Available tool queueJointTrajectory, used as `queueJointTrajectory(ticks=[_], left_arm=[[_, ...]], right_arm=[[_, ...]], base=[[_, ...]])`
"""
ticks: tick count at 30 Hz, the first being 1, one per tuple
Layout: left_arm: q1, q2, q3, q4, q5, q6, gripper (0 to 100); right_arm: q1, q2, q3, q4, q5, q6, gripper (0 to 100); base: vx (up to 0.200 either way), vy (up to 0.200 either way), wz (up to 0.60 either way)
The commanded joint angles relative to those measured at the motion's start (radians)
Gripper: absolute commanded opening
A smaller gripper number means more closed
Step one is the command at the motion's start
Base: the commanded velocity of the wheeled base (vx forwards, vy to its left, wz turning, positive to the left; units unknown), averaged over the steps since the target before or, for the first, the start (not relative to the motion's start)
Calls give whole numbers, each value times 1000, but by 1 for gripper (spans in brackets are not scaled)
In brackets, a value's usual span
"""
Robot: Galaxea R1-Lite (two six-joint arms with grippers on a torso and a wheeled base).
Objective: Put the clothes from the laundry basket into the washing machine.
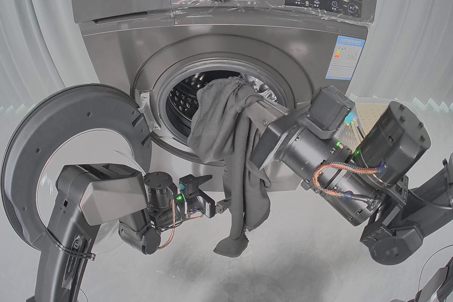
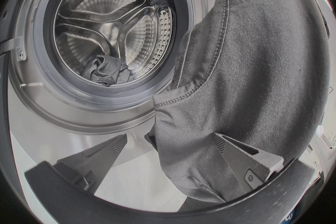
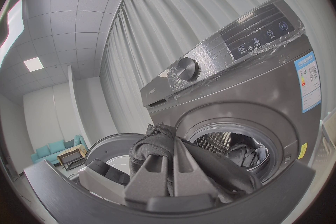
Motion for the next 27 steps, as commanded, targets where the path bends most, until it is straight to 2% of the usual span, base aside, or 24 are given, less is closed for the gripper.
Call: queueJointTrajectory(ticks=[1, 8, 15, 16, 27], left_arm=[[2, 15, -3, -5, -3, 2, 100], [-6, 30, -9, -6, -49, 2, 100], [-3, 47, -34, -8, -40, 4, 100], [-1, 47, -38, -6, -40, 4, 0], [3, 59, -77, -8, -36, -2, 0]], right_arm=[[8, 25, -2, -2, 4, 0, 0], [8, 29, 1, -2, 4, 0, 0], [11, 29, 1, -3, 4, 0, 0], [16, 29, 1, -3, 4, 0, 0], [13, 23, 21, -3, 4, 1, 0]], base=[[0, 0, 0], [0, 0, 0], [0, 0, 0], [0, 0, 0], [0, 0, 0]])
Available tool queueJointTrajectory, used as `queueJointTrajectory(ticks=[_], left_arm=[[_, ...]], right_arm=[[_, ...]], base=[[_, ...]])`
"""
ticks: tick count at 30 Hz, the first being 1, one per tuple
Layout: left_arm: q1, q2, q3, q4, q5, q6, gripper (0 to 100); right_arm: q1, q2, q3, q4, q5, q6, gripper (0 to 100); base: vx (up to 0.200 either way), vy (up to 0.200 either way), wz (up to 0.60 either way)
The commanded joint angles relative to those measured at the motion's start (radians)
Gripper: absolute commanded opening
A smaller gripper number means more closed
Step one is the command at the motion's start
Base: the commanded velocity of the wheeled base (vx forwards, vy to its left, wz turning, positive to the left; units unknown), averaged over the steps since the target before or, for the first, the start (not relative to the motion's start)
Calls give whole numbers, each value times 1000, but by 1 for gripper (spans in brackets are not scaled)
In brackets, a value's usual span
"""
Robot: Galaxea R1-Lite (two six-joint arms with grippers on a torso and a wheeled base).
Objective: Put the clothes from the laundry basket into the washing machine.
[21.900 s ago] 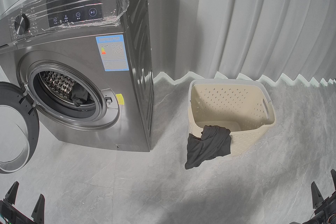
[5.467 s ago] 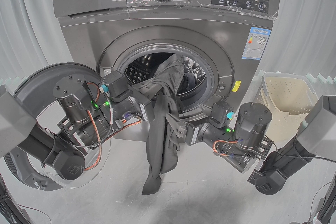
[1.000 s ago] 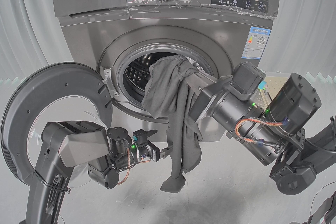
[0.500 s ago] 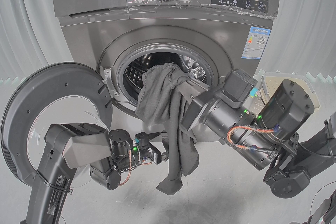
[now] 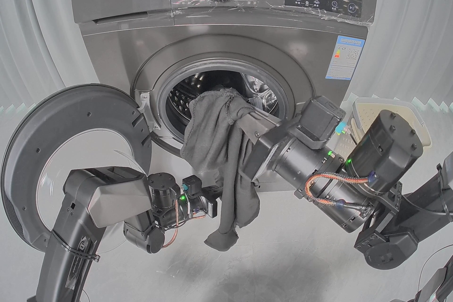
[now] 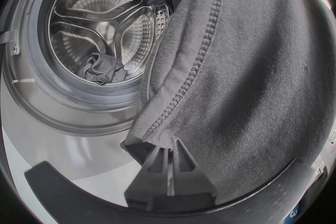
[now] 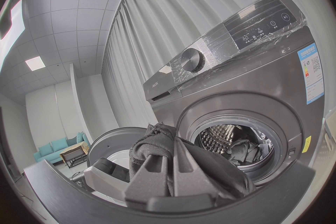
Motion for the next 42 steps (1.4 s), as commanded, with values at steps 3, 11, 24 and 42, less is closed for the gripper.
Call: queueJointTrajectory(ticks=[3, 11, 24, 42], left_arm=[[10, 0, 2, -12, 6, 0, 0], [59, -112, 68, -15, 16, 6, 0], [45, -236, 170, -15, 49, 20, 0], [53, -575, 423, -17, 58, 77, 0]], right_arm=[[-16, -9, 30, 1, 0, 1, 0], [-110, -27, 92, 2, 0, -1, 0], [-161, -17, 118, 1, -7, 1, 0], [-216, 31, 182, -4, -14, 87, 0]], base=[[0, 0, 0], [0, 0, 0], [0, 0, 0], [0, 0, 0]])
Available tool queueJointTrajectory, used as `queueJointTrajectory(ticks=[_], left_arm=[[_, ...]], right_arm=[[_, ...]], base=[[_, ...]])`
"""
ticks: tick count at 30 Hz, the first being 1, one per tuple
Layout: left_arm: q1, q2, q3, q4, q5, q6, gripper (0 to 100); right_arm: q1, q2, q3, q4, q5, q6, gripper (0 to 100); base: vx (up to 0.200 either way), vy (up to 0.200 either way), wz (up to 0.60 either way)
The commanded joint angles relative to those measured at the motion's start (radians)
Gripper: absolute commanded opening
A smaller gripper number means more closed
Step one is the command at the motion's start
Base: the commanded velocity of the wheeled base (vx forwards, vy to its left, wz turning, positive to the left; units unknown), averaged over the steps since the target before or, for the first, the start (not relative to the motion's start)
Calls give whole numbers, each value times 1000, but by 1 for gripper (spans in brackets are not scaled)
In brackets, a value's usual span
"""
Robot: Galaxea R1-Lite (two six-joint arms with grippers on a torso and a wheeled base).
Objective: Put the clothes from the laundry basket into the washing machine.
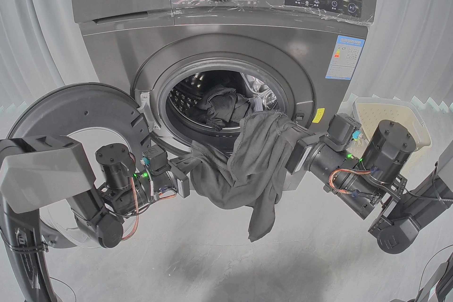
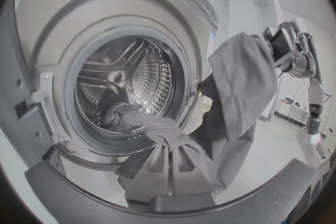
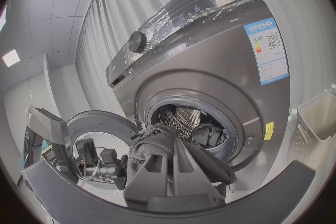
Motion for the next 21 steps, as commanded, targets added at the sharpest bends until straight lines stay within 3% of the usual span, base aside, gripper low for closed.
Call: queueJointTrajectory(ticks=[1, 4, 6, 15, 16, 21], left_arm=[[8, -147, 85, 0, 11, 1, 0], [8, -184, 105, 0, 11, -9, 0], [8, -187, 93, 0, 12, 4, 0], [11, -192, 62, 0, 14, -6, 0], [11, -195, 62, 0, 14, -6, 0], [11, -209, 58, 0, 14, -9, 0]], right_arm=[[-13, 20, 43, -8, 0, 19, 0], [-35, 27, 71, -27, 4, 19, 0], [-47, 34, 77, -42, 4, 20, 0], [-47, 46, 120, -82, 4, 20, 0], [-44, 55, 120, -83, 4, 20, 100], [-41, 81, 128, -79, 0, 20, 100]], base=[[0, 0, 0], [0, 0, 0], [0, 0, 0], [0, 0, 0], [0, 0, 0], [0, 0, 0]])
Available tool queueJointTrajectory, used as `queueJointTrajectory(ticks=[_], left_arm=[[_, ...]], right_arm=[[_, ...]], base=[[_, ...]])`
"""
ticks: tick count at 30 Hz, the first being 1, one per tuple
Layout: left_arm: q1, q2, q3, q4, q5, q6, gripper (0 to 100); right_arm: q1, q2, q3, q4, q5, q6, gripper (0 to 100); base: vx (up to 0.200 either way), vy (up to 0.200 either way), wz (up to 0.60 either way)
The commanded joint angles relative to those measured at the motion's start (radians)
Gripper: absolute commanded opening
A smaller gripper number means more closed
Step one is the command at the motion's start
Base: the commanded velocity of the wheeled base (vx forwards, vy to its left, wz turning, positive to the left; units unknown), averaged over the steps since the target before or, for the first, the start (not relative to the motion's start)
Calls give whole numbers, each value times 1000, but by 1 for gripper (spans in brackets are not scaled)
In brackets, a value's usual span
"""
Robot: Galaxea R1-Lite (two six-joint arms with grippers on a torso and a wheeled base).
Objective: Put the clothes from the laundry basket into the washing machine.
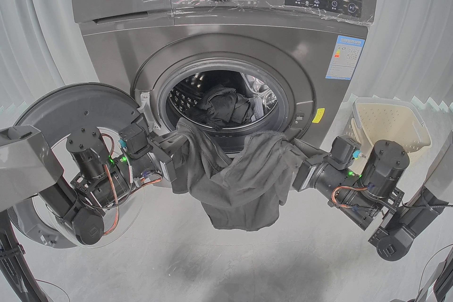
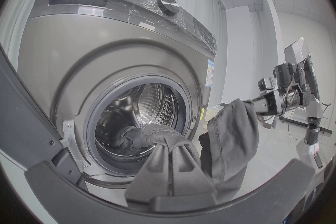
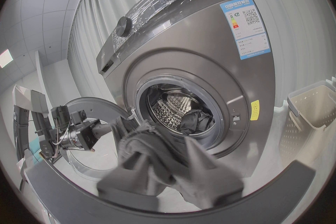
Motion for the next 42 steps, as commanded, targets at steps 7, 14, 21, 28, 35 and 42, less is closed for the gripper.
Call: queueJointTrajectory(ticks=[7, 14, 21, 28, 35, 42], left_arm=[[-5, -14, -32, -1, 15, -5, 0], [-11, -13, -41, -1, 29, -6, 0], [-14, -14, -41, -1, 30, -9, 0], [-17, -14, -38, -1, 29, -6, 0], [-23, -16, -41, -1, 29, -6, 0], [-23, -19, -43, -1, 29, -6, 0]], right_arm=[[3, 108, 131, 2, -1, -8, 100], [-46, 220, 247, -7, 9, -22, 100], [-41, 289, 303, -44, 68, -51, 100], [-29, 291, 189, -44, 77, -51, 100], [-31, 329, 37, -42, 144, -45, 100], [-29, 369, -79, -33, 183, -48, 100]], base=[[0, 0, 0], [0, 0, 0], [0, 0, 0], [0, 0, 0], [0, 0, 0], [0, 0, 0]])
